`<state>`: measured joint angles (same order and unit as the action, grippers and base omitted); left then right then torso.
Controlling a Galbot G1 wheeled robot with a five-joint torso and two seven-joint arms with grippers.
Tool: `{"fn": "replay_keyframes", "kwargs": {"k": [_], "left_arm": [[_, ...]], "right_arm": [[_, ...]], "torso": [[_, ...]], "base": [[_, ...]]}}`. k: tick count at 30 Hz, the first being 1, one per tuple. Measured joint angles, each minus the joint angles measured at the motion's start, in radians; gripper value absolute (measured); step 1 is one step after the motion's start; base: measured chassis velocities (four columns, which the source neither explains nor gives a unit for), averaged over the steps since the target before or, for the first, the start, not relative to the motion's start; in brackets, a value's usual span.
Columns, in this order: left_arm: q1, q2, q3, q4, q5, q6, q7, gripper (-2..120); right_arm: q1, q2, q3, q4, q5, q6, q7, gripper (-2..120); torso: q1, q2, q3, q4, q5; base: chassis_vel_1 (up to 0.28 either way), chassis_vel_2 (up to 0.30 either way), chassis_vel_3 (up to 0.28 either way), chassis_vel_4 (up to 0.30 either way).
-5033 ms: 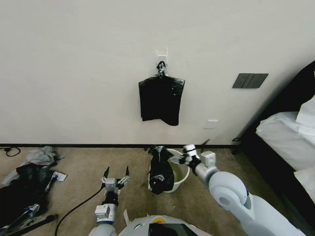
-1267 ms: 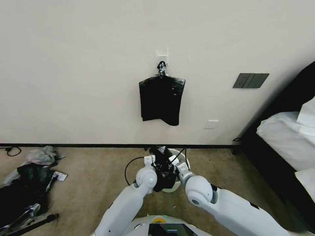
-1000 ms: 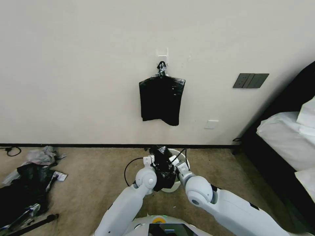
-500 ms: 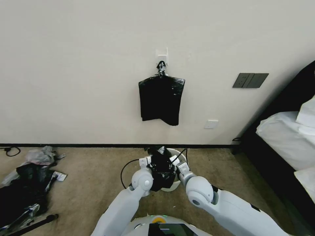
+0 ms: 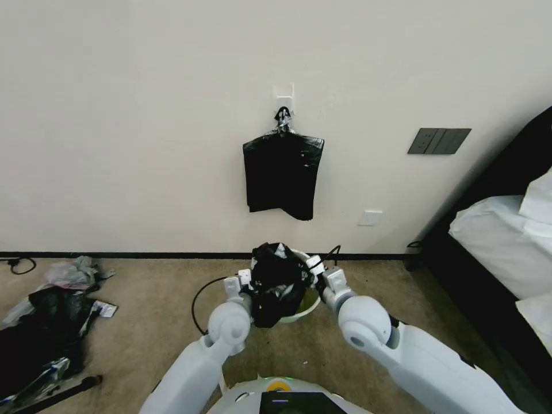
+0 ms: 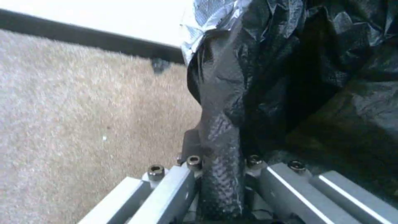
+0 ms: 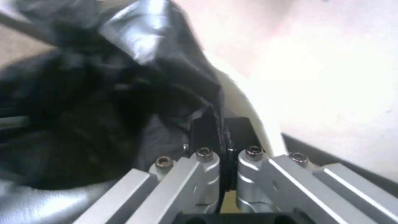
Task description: Place a trash bag onto the trash bin.
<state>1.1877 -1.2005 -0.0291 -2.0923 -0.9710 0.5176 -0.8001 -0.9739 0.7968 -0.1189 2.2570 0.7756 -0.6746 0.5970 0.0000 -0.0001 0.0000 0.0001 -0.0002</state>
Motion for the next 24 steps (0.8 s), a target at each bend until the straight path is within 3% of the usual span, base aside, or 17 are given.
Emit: {"fn": "replay_keyframes", "kwargs": {"k": [12,22,24], "left_arm": [[0.139,0.085,-0.112,-0.17,0.015,-0.041,0.08,1],[0.208,0.11,-0.166,-0.236,0.026,-0.054,0.112,1],[0.217,0.116,-0.188,-0.249,0.023,-0.058,0.121,1]], "right_arm": [[-0.028,-0.055,0.134,0.018,0.051,0.02,-0.03,0],[-0.095,-0.082,0.215,0.007,0.089,0.017,-0.061,0],[-0.155,-0.095,0.275,0.008,0.156,0.001,-0.08,0]], "torso": [[0.0,0.0,0.0,-0.0001,0.0001],[0.0,0.0,0.0,-0.0001,0.0002],[0.0,0.0,0.0,-0.0002,0.0001]], "base": [[0.0,0.0,0.0,0.0],[0.0,0.0,0.0,0.0],[0.0,0.0,0.0,0.0]]}}
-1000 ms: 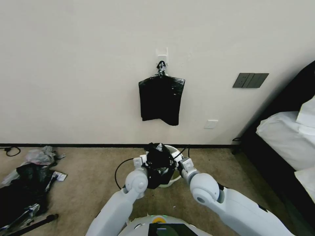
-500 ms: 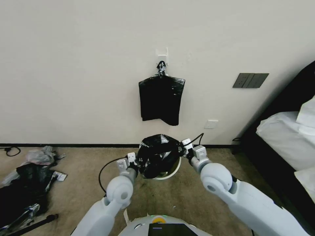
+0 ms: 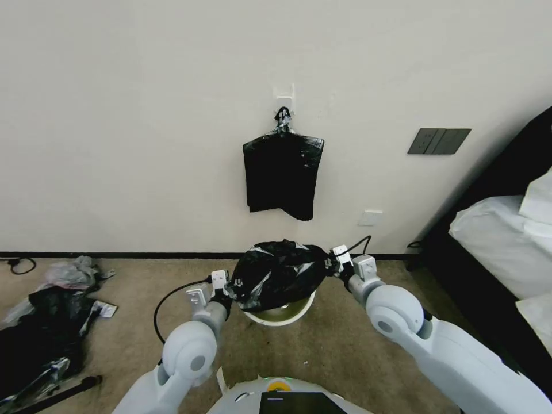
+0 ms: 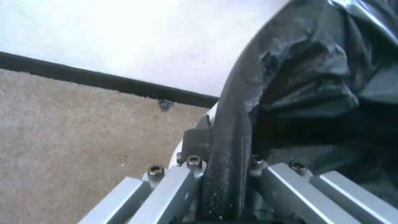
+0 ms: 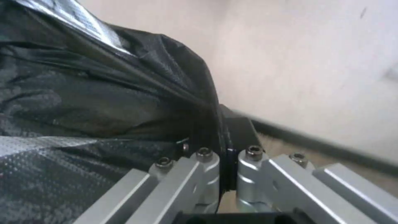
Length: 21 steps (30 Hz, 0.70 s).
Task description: Place a trash bag onto the trash bin.
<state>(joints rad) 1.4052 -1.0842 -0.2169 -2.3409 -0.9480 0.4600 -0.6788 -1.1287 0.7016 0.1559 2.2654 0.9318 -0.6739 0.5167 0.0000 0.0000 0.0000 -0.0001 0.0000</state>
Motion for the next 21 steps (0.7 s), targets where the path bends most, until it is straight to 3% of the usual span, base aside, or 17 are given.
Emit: {"fn": "replay_keyframes", "kwargs": {"k": [12,19,21], "left_arm": [[0.014,-0.011,-0.009,-0.005,-0.002,-0.016,0.018,1],[0.02,-0.018,-0.013,-0.007,0.001,-0.021,0.014,1],[0.022,-0.017,-0.016,-0.007,0.001,-0.021,0.013,1]], "right_arm": [[-0.148,0.01,0.097,0.013,0.089,-0.007,-0.157,0],[-0.199,0.039,0.108,0.04,0.125,0.007,-0.201,20],[-0.206,0.044,0.117,0.045,0.108,0.025,-0.2,32]], "torso": [[0.0,0.0,0.0,0.0001,0.0001],[0.0,0.0,0.0,0.0,0.0001],[0.0,0.0,0.0,0.0002,0.0]], "base": [[0.0,0.0,0.0,0.0],[0.0,0.0,0.0,0.0],[0.0,0.0,0.0,0.0]]}}
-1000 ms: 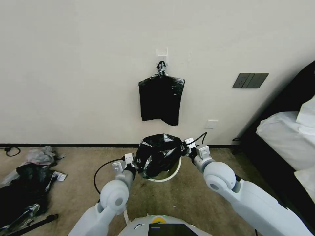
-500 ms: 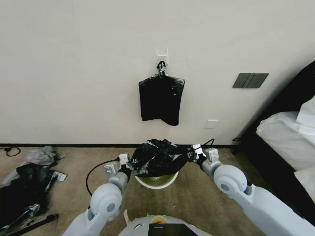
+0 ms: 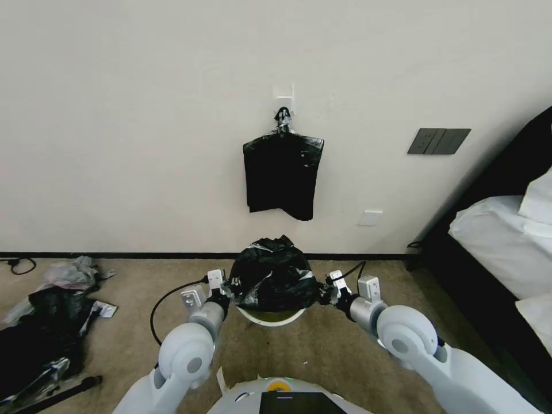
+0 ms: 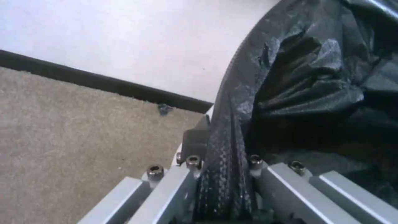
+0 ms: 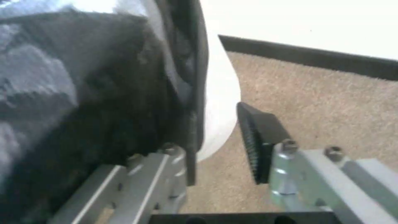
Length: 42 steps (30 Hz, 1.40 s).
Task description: Place a trash bag onto the trash bin.
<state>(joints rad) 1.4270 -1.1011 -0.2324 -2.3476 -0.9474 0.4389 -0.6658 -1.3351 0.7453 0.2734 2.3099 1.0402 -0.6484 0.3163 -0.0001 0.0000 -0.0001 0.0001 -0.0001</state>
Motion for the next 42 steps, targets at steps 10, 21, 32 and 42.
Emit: {"fn": "replay_keyframes", "kwargs": {"k": [10,21,32,42], "left_arm": [[-0.009,0.015,-0.021,0.009,-0.012,0.003,0.001,1],[-0.032,0.056,-0.027,0.019,-0.023,0.031,0.014,1],[0.013,0.134,-0.008,-0.04,0.066,0.085,0.122,1],[0.017,0.152,0.005,-0.053,0.099,0.108,0.144,1]], "right_arm": [[-0.111,-0.042,0.2,0.067,-0.059,0.072,-0.003,68],[-0.234,-0.097,0.401,0.193,-0.212,0.241,-0.207,100],[0.038,-0.177,0.123,0.11,-0.396,0.343,-0.369,100],[0.09,-0.2,0.008,0.016,-0.609,0.411,-0.43,100]], "torso": [[0.0,0.0,0.0,-0.0002,-0.0001],[0.0,0.0,0.0,-0.0003,-0.0001],[0.0,0.0,0.0,0.0,0.0002],[0.0,0.0,0.0,0.0,0.0]], "base": [[0.0,0.0,0.0,0.0],[0.0,0.0,0.0,0.0],[0.0,0.0,0.0,0.0],[0.0,0.0,0.0,0.0]]}}
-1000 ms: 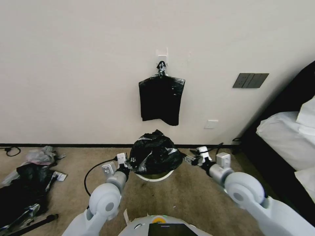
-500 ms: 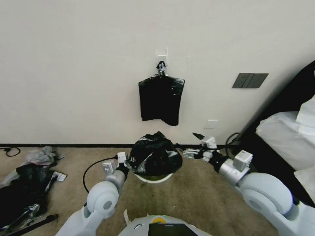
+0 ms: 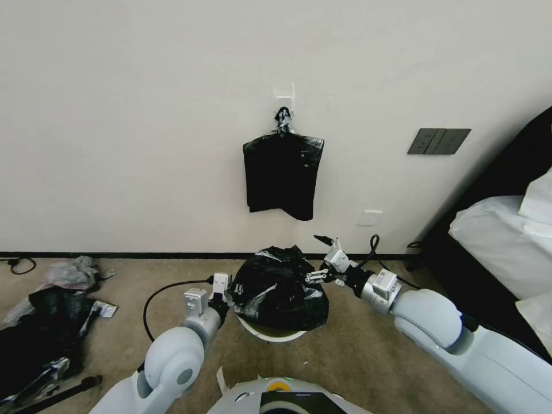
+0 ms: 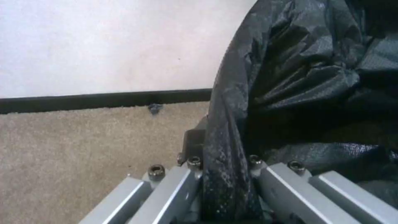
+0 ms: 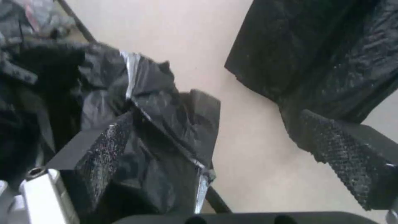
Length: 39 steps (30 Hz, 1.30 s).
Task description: Place a trash bag onto the trash bin.
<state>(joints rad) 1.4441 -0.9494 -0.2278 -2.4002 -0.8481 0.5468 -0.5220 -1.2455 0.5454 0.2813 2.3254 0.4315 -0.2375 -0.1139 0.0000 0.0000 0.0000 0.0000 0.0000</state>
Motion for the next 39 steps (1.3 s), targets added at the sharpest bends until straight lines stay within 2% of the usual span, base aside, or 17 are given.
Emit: {"fn": "replay_keyframes", "kwargs": {"k": [6,16,27,28,29,31,33,35,36,39], "left_arm": [[0.001,-0.006,0.009,-0.002,0.003,0.003,-0.001,1],[-0.002,-0.003,0.022,-0.004,0.005,0.006,-0.001,1],[0.005,0.01,0.027,-0.017,0.003,0.009,-0.001,1],[0.006,0.011,0.027,-0.019,0.003,0.009,-0.001,1],[0.006,0.011,0.027,-0.019,0.003,0.009,-0.001,1],[0.011,0.014,0.027,-0.023,0.003,0.01,-0.002,1],[0.013,0.015,0.026,-0.024,0.003,0.01,-0.002,1],[0.017,0.017,0.025,-0.026,0.004,0.01,-0.002,1],[0.017,0.017,0.025,-0.026,0.004,0.01,-0.002,1],[0.019,0.019,0.025,-0.029,0.005,0.011,-0.002,1]], "right_arm": [[0.031,-0.004,-0.054,-0.029,-0.075,0.015,-0.002,100],[0.078,-0.003,-0.115,-0.048,-0.089,0.018,0.014,98],[0.114,-0.015,-0.155,-0.061,-0.122,0.025,0.014,59],[0.112,-0.016,-0.155,-0.061,-0.124,0.029,0.012,54],[0.112,-0.016,-0.155,-0.061,-0.124,0.029,0.012,54],[0.103,-0.019,-0.152,-0.059,-0.124,0.036,0.009,42],[0.098,-0.021,-0.148,-0.056,-0.124,0.04,0.008,39],[0.085,-0.026,-0.137,-0.049,-0.123,0.049,0.008,29],[0.085,-0.026,-0.137,-0.049,-0.123,0.049,0.008,29],[0.073,-0.031,-0.125,-0.038,-0.114,0.056,0.008,14]], "torso": [[0.0,0.0,0.0,-0.0001,-0.0001],[0.0,0.0,0.0,-0.0001,0.0],[0.0,0.0,0.0,0.0,0.0],[0.0,0.0,0.0,0.0,0.0],[0.0,0.0,0.0,0.0,0.0],[0.0,0.0,0.0,0.0,0.0001],[0.0,0.0,0.0,0.0,0.0],[0.0,0.0,0.0,0.0,0.0],[0.0,0.0,0.0,0.0,0.0],[0.0,0.0,0.0,-0.0001,0.0]], "base": [[0.0,0.0,0.0,0.0],[0.0,0.0,0.0,0.0],[0.0,0.0,0.0,0.0],[0.0,0.0,0.0,0.0],[0.0,0.0,0.0,0.0],[0.0,0.0,0.0,0.0],[0.0,0.0,0.0,0.0],[0.0,0.0,0.0,0.0],[0.0,0.0,0.0,0.0],[0.0,0.0,0.0,0.0]]}}
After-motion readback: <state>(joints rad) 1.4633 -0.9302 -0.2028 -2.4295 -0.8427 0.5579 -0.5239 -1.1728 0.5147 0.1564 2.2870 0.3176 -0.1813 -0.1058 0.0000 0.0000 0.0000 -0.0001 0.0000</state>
